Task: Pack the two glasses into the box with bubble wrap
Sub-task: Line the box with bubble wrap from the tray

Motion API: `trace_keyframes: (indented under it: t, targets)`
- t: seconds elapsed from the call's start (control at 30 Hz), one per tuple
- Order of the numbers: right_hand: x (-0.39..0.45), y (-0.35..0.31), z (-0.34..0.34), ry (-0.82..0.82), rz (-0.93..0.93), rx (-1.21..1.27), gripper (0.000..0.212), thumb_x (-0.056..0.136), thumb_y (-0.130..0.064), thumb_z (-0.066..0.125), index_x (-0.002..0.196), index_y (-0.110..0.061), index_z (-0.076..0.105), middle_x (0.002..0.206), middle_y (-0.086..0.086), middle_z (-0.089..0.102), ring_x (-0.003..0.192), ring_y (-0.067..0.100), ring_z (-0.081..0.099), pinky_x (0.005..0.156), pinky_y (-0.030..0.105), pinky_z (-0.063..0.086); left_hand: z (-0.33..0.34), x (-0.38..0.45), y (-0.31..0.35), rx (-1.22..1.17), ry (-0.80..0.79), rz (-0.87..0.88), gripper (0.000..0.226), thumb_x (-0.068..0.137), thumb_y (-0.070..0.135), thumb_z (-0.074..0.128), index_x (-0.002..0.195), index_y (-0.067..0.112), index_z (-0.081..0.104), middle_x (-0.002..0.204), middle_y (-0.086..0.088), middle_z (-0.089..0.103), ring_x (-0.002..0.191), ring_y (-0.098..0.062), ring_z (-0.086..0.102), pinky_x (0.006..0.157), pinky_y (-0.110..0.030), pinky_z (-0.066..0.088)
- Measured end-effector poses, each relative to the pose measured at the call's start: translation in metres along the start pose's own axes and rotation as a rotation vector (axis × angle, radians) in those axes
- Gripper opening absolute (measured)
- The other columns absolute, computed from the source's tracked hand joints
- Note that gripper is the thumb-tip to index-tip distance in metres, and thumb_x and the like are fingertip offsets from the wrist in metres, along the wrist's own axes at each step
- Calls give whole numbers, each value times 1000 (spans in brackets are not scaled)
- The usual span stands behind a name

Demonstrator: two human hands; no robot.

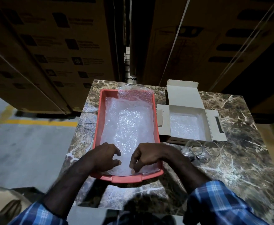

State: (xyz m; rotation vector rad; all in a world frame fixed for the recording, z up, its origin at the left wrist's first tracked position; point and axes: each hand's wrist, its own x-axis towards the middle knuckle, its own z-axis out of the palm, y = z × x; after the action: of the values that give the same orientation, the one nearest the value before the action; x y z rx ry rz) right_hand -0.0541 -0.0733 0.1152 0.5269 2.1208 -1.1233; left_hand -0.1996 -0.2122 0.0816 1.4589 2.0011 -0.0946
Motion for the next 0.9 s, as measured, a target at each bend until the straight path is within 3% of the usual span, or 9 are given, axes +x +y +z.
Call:
trace_keyframes:
  t: [0.13, 0.27, 0.37, 0.43, 0.53, 0.63, 0.7, 0.8, 0.9]
  targets:
    - [-6, -4, 2, -38, 12, -97, 36, 80, -35, 82, 111, -18, 76, 91, -13, 69, 90, 8, 61, 92, 29, 49, -2, 2, -2, -20, -13, 19, 38, 95, 44, 61, 129, 27, 62, 142, 6, 55, 133, -14, 45, 110, -32, 36]
    - [-5, 4, 4, 37, -47, -92, 16, 82, -26, 79, 97, -20, 79, 74, -18, 71, 72, -4, 59, 79, 25, 52, -2, 0, -2, -83, 25, 64, 32, 99, 46, 53, 112, 23, 72, 125, 4, 67, 118, -15, 57, 101, -35, 43]
    - [-6, 11, 4, 199, -103, -42, 11, 88, -16, 69, 92, -20, 78, 92, -5, 76, 82, 6, 64, 84, 25, 50, -7, -2, -3, -280, 139, 90, 74, 89, 77, 34, 81, 10, 65, 74, 4, 63, 77, -17, 62, 76, -37, 48]
    - [-8, 13, 2, 420, -174, 83, 18, 91, -10, 59, 86, -22, 72, 88, -2, 76, 82, 10, 68, 83, 30, 54, -14, -7, -2, -411, 193, 107, 91, 79, 90, 29, 77, 4, 59, 63, 4, 45, 58, -13, 49, 62, -30, 39]
    - [-12, 14, -6, 692, -262, 306, 15, 95, -11, 56, 84, -19, 62, 74, 1, 72, 68, 15, 69, 73, 37, 57, -27, -11, -1, -592, 283, 142, 48, 88, 61, 63, 63, 20, 63, 53, 13, 48, 51, -1, 45, 54, -22, 34]
    - [-13, 13, -18, 787, -307, 354, 11, 95, -15, 62, 85, -17, 65, 72, 0, 71, 68, 12, 67, 74, 35, 54, -36, -5, -8, -785, 463, 148, 12, 92, 23, 72, 81, 23, 76, 74, 6, 75, 72, -12, 72, 80, -35, 58]
    - [-16, 14, -26, 810, -329, 399, 9, 94, -15, 65, 85, -17, 67, 75, -2, 71, 75, 14, 68, 79, 38, 53, -41, -2, -8, -912, 567, 140, 5, 92, 15, 72, 90, 12, 75, 79, -5, 76, 76, -26, 74, 83, -47, 59]
    - [-20, 17, -34, 745, -339, 359, 10, 87, -19, 76, 84, -19, 66, 77, -7, 67, 74, 12, 63, 73, 34, 50, -49, -5, 3, -1042, 685, 150, 5, 88, 5, 71, 88, 9, 75, 79, -10, 75, 77, -31, 74, 76, -40, 62]
    - [-27, 15, -39, 713, -352, 335, 11, 86, -11, 75, 89, -21, 73, 88, -6, 74, 84, 12, 69, 80, 39, 57, -55, -9, 12, -1125, 663, 197, 9, 84, 4, 74, 91, 8, 75, 83, -12, 76, 78, -28, 74, 72, -32, 61]
